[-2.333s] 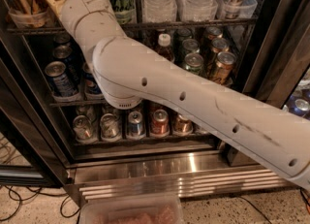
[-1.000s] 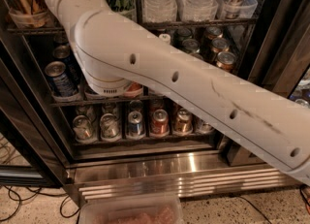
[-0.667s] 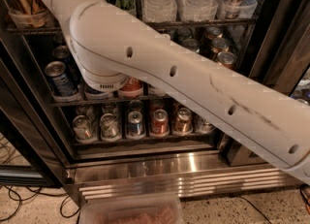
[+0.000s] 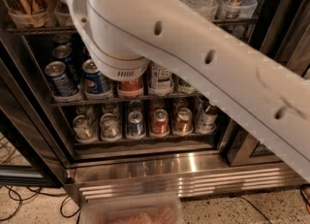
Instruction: Pick coke can from top shelf of fridge
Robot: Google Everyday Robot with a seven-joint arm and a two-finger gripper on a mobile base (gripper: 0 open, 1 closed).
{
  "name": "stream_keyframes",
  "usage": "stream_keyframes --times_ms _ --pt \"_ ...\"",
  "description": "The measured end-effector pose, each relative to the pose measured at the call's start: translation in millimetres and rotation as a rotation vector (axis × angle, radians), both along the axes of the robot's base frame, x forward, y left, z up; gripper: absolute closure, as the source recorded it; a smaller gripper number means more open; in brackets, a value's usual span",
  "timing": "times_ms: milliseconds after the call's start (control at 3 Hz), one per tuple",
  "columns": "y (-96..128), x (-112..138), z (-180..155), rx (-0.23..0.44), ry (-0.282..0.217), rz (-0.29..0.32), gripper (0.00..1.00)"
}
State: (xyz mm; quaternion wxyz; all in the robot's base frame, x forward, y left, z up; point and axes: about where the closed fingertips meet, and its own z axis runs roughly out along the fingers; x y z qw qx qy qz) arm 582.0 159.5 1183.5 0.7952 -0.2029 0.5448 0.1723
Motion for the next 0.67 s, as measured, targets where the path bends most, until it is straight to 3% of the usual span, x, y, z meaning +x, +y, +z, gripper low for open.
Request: stream_keyframes --times_ms 333,667 --pt "-14.7 -18.5 13.1 0.043 0.034 0.057 1.00" --pt "-38.3 -56.7 16.1 0.129 0.118 0.192 1.00"
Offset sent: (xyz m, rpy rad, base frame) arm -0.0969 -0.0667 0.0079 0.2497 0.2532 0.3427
